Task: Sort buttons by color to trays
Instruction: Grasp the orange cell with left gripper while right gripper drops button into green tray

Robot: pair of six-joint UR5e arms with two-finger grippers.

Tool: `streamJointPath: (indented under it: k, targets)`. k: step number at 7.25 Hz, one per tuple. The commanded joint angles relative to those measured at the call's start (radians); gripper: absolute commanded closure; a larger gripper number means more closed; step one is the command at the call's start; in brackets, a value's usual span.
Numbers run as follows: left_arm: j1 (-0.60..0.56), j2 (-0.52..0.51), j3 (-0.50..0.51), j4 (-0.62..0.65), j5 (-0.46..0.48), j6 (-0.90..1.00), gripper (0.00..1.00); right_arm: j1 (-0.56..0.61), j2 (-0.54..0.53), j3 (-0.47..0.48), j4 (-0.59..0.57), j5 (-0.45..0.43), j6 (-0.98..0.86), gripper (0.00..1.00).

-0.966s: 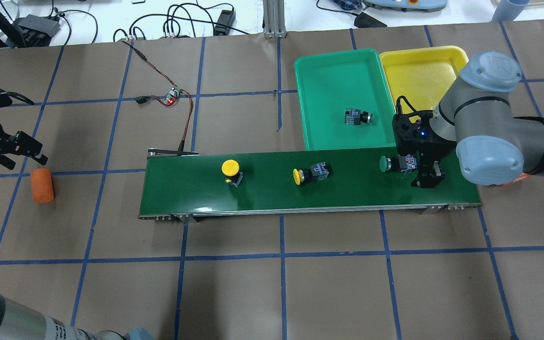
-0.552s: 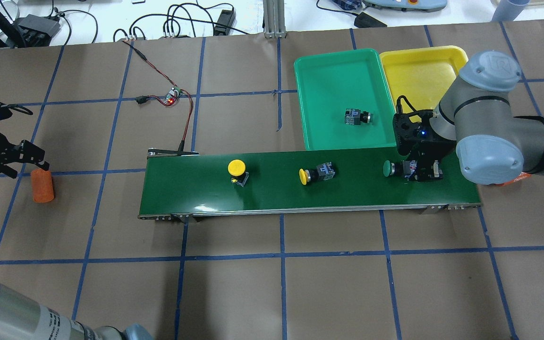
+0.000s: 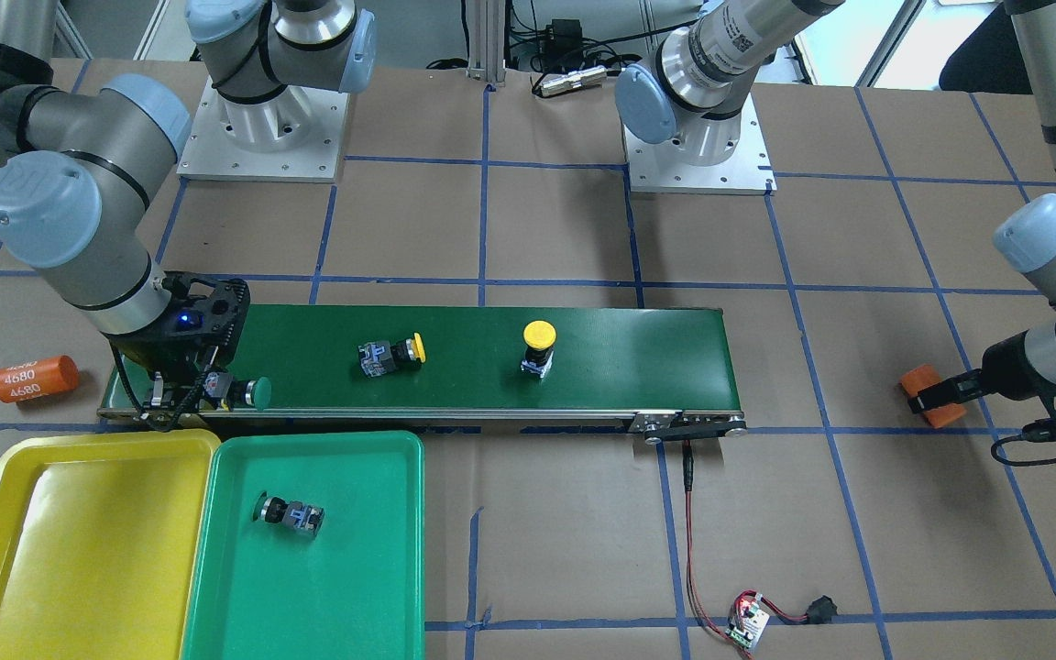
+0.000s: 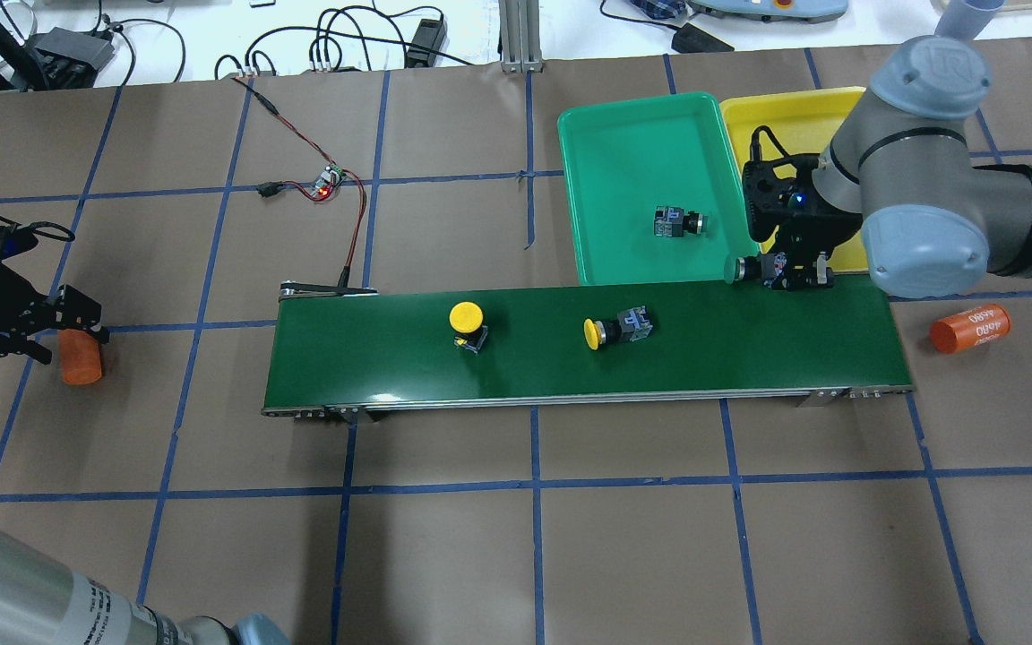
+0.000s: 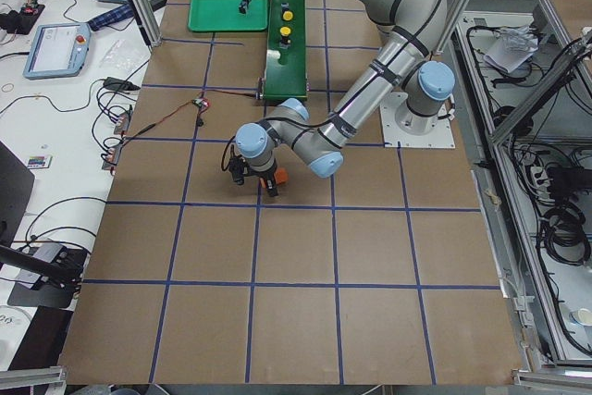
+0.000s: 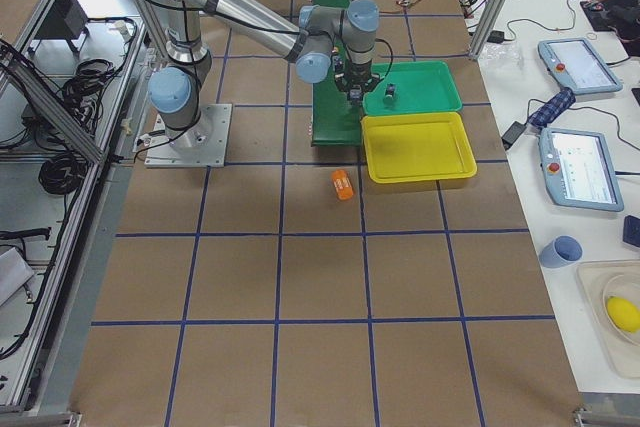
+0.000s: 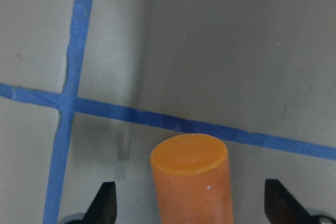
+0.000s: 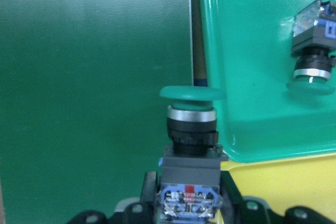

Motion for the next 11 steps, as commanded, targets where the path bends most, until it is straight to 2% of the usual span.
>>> streamJointPath:
  k: [1,2,3,4,5,7,9,10,11]
  targets:
    - [-0.004,-0.005,-0.005,0.003,-0.011,-0.019,1.00,0.071,0.141,-0.121,-0.006,0.008,0.040,0.89]
    - [-0.007,-0.005,-0.005,0.003,-0.011,-0.028,1.00,0.120,0.192,-0.154,-0.039,-0.007,0.063,0.89]
    - [-0.016,0.033,-0.007,-0.019,-0.008,-0.113,1.00,0.122,0.206,-0.156,-0.045,-0.009,0.059,0.87]
    - [-0.040,0.071,-0.007,-0.079,-0.012,-0.260,1.00,0.122,0.207,-0.156,-0.049,-0.007,0.056,0.60]
    - [-0.098,0.120,-0.008,-0.107,-0.011,-0.410,1.00,0.121,0.206,-0.159,-0.044,-0.010,0.054,0.01]
    - [-0.206,0.203,-0.010,-0.200,-0.021,-0.615,1.00,0.061,0.183,-0.169,-0.023,-0.001,0.027,0.00]
    - [-0.351,0.254,-0.010,-0.335,-0.037,-0.974,1.00,-0.011,0.076,-0.154,0.098,-0.009,-0.013,0.00]
    - [-0.425,0.266,-0.013,-0.340,-0.038,-1.087,1.00,-0.058,0.012,-0.101,0.132,-0.013,-0.085,0.00]
    - [-0.476,0.274,-0.034,-0.333,-0.041,-1.132,1.00,-0.094,-0.060,-0.003,0.123,-0.013,-0.108,0.00]
